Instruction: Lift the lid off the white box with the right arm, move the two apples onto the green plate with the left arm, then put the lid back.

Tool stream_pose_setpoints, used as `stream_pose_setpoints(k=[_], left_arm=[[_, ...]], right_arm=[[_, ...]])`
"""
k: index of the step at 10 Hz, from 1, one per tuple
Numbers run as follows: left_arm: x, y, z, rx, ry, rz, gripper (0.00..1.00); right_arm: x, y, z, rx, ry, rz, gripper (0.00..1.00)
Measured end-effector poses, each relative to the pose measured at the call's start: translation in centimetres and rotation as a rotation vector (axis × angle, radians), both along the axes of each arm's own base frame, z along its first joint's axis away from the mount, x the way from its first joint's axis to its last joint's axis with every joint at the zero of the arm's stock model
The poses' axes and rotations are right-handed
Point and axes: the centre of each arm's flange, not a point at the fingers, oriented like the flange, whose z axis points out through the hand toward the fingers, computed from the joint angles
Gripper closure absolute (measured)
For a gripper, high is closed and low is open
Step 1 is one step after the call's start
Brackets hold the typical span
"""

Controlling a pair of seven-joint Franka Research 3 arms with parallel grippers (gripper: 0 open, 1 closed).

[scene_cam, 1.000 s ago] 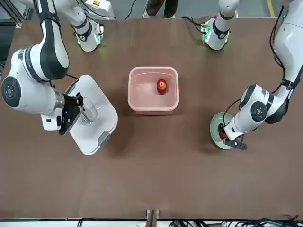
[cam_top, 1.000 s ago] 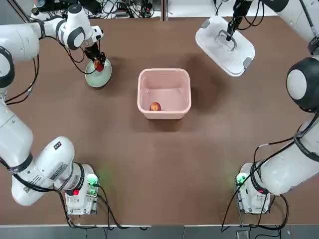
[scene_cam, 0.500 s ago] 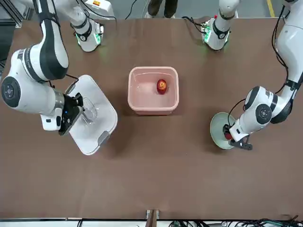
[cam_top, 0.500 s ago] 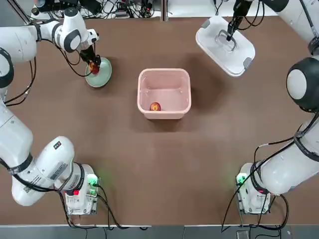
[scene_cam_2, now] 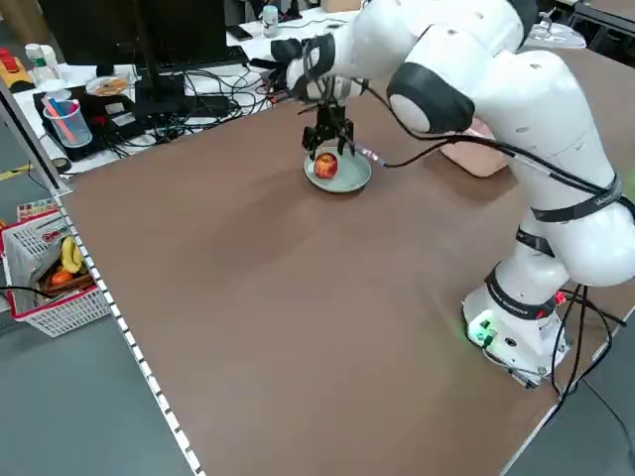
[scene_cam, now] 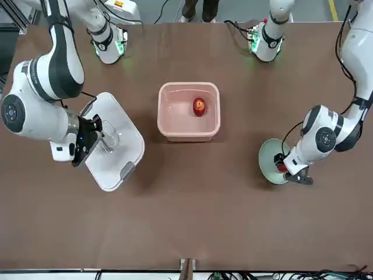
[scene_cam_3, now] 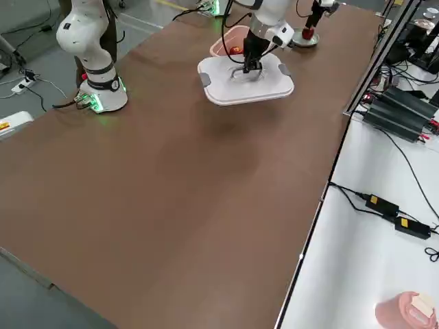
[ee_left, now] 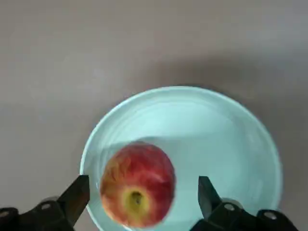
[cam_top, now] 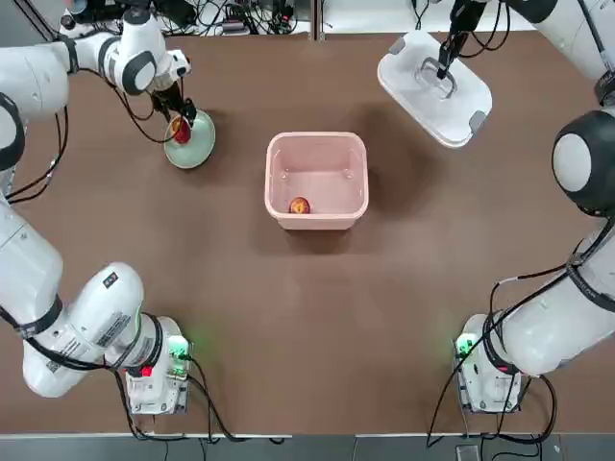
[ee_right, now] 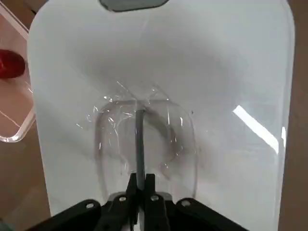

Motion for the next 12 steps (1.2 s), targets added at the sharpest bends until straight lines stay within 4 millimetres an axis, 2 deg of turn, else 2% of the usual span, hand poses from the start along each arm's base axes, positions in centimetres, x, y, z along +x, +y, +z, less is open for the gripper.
stream_pose_setpoints(k=[1,3,5,8,10,11,12], left_arm=[[-0.8,-3.2,2.6,0.020,0.023,0.034,0.01],[-3.3,-10.9,7.1,0.002,0.021,0.105,0.01],[-7.3,-19.1,9.8,-0.034,-0.006,0.148,0.01],[-14.3,-32.0,12.0,-0.075,-0.013,0.187,0.01],[-17.7,-38.4,13.8,-0.113,-0.005,0.208,0.01],[-18.9,-41.0,13.7,-0.111,-0.009,0.218,0.01],[-20.0,-43.1,12.8,-0.095,-0.012,0.217,0.01]], right_arm=[[0.0,0.0,0.0,0.000,0.000,0.000,0.93],[0.0,0.0,0.0,0.000,0.000,-0.001,0.93],[0.0,-0.1,0.0,0.000,0.000,-0.001,0.93],[0.0,-0.1,0.0,0.000,0.000,-0.002,0.93],[0.0,-0.2,0.0,-0.001,0.000,-0.003,0.93],[0.0,-0.2,0.0,-0.001,0.000,-0.003,0.93],[0.0,-0.2,0.0,-0.001,0.001,-0.003,0.93]])
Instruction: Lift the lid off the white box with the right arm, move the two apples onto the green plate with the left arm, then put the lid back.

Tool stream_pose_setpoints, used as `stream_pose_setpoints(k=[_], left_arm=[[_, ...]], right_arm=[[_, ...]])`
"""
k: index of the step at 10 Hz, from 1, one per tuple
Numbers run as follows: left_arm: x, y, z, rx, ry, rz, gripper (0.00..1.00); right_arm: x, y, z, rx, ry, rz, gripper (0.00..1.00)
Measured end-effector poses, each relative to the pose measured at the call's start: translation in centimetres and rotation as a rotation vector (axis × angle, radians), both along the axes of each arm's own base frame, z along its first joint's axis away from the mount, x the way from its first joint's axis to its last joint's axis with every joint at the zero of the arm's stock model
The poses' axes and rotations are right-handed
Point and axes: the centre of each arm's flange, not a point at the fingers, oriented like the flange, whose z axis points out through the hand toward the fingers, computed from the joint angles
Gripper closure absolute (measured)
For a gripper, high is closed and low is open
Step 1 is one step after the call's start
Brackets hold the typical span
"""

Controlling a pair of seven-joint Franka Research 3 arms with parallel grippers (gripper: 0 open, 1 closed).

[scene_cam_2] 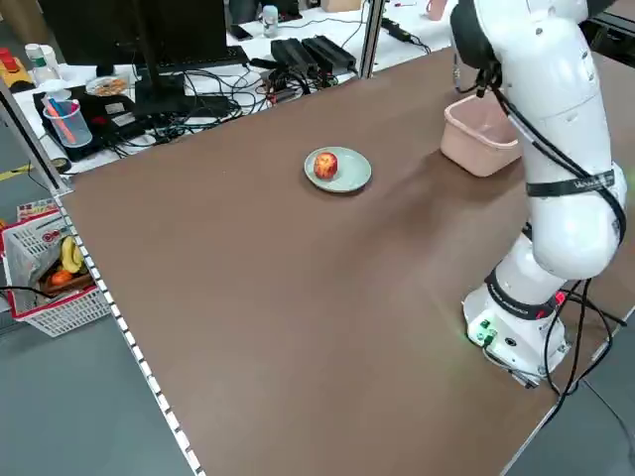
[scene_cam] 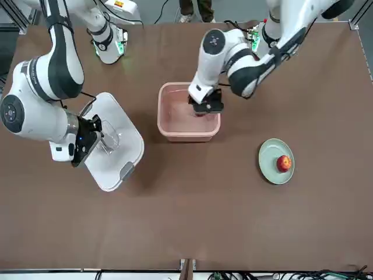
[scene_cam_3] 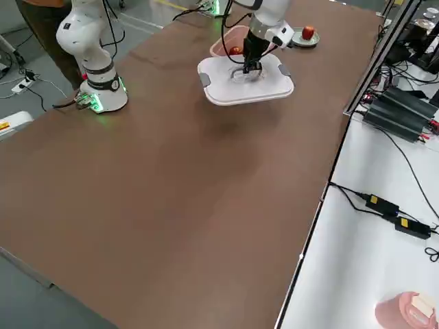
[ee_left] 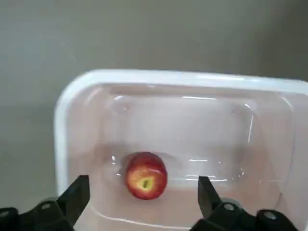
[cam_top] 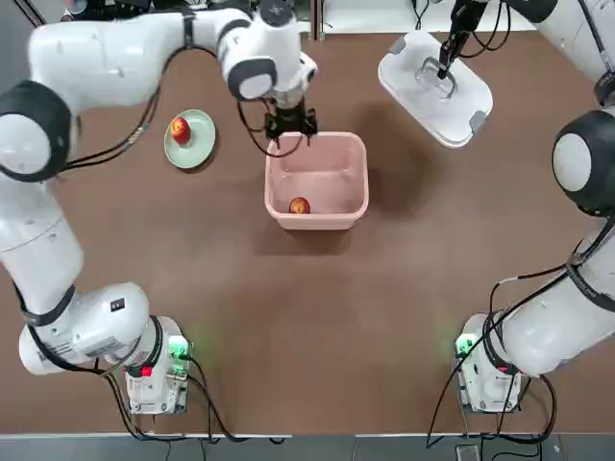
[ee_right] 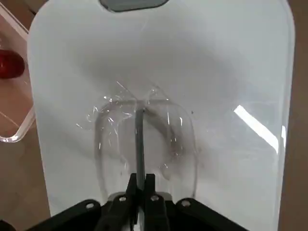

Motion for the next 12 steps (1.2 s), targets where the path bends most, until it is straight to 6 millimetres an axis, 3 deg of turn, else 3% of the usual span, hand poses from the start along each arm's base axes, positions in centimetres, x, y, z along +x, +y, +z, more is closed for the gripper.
stream_pose_setpoints(k=[1,3,8,12], left_arm=[[-1.2,-1.6,-1.2,0.020,0.003,-0.015,0.01],[-2.7,-2.8,-2.9,0.031,0.020,-0.041,0.04],[-5.0,-2.2,-7.4,0.037,0.022,-0.104,0.04],[-6.3,-2.0,-12.2,0.053,0.013,-0.135,0.03]], right_arm=[[0.0,0.0,0.0,0.000,0.001,0.000,0.93],[0.0,0.0,0.0,0.000,0.001,0.000,0.93],[0.1,-0.2,0.0,0.004,-0.006,0.017,0.93],[0.5,-1.9,0.3,0.001,-0.026,0.043,0.93]])
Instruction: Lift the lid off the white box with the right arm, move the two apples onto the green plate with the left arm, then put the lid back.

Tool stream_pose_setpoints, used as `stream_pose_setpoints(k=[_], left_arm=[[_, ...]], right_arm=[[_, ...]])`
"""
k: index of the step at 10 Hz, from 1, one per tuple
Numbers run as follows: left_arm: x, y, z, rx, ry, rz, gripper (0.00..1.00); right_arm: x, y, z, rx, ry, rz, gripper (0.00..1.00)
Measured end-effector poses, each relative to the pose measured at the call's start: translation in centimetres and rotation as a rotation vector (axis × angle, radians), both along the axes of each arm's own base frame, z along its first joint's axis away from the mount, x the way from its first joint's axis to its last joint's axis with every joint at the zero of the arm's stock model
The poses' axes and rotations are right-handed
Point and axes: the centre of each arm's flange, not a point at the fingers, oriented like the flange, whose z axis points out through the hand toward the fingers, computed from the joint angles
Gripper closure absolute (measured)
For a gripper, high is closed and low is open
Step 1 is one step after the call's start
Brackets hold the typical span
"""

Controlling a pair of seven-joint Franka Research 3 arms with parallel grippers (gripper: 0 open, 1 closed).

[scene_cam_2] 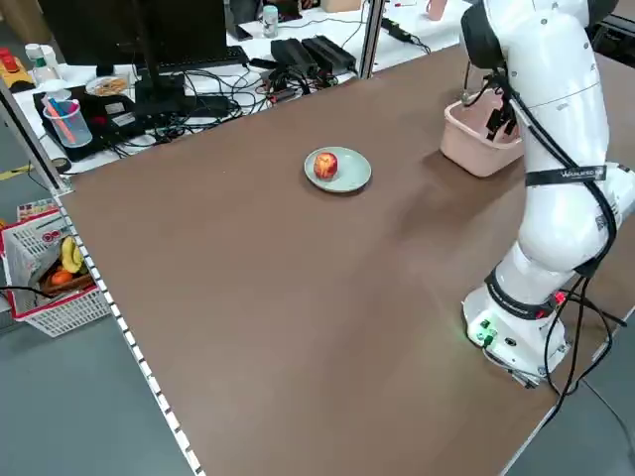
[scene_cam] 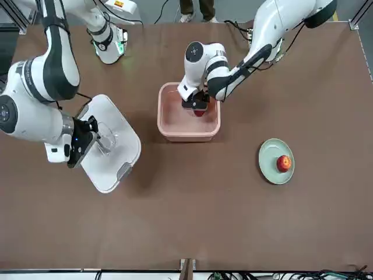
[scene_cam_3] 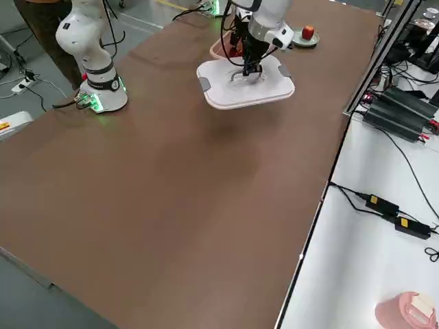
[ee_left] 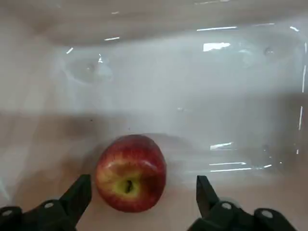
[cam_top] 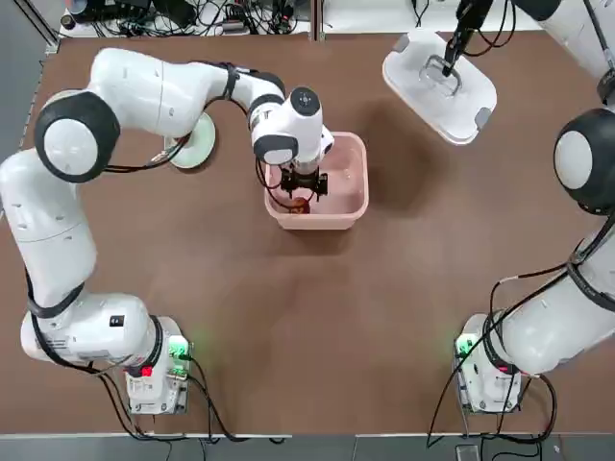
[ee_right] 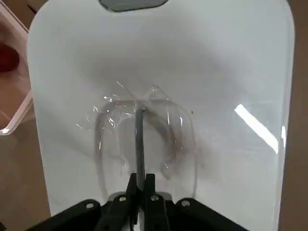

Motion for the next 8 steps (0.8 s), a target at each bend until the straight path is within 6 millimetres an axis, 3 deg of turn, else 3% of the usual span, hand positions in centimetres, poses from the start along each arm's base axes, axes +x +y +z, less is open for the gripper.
stream_pose_setpoints(k=[8], left_arm=[[-1.3,1.8,-2.9,0.024,0.003,-0.027,0.05]], right_arm=[[0.2,-1.0,0.1,-0.037,-0.018,0.038,0.93]])
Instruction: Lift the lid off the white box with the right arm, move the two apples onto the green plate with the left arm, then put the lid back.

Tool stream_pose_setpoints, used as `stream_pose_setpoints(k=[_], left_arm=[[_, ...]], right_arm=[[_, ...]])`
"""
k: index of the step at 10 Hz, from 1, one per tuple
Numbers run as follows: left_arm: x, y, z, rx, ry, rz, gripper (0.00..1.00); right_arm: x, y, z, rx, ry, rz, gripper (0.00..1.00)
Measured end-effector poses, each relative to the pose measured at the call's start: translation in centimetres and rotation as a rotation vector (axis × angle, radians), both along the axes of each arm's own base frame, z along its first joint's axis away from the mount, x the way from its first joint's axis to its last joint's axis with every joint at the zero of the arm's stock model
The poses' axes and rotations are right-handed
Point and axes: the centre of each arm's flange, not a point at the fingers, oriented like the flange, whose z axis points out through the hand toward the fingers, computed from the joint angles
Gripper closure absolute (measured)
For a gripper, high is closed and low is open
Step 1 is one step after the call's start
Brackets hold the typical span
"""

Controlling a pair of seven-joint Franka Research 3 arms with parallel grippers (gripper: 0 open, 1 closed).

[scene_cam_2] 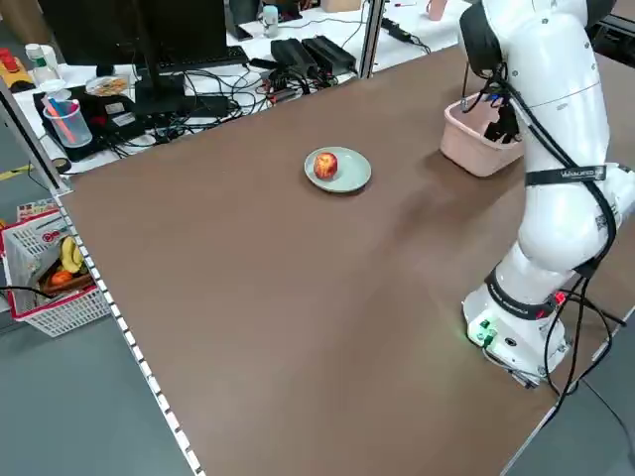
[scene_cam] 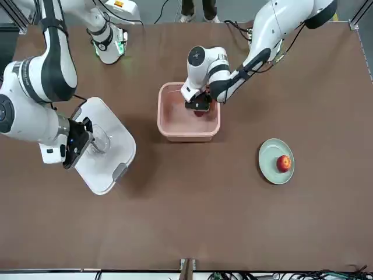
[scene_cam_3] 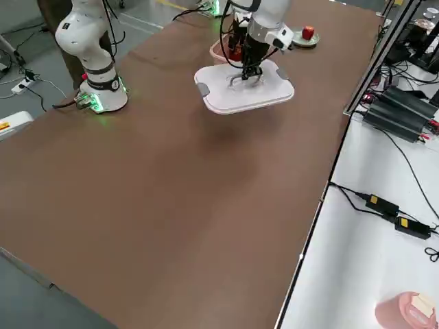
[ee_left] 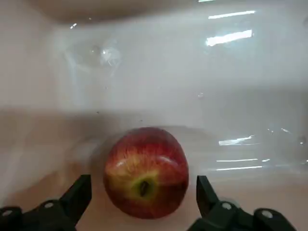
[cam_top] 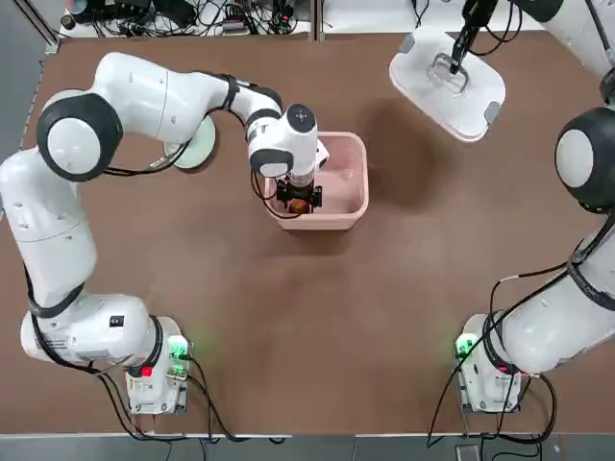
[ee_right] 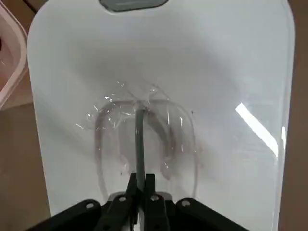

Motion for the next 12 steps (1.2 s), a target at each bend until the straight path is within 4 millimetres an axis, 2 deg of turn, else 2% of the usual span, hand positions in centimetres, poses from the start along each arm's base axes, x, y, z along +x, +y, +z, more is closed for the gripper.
stream_pose_setpoints(k=[3,6,12], left_arm=[[-0.06,0.26,-0.60,-0.020,-0.009,0.003,0.07],[-0.11,-0.05,-0.45,-0.042,-0.014,0.002,0.22],[0.04,-0.02,0.18,-0.043,-0.015,0.030,0.24]], right_arm=[[0.00,0.00,0.01,0.000,0.000,0.002,0.93],[0.00,0.07,0.01,0.001,0.000,0.004,0.93],[-0.02,0.17,0.01,0.003,-0.001,0.015,0.93]])
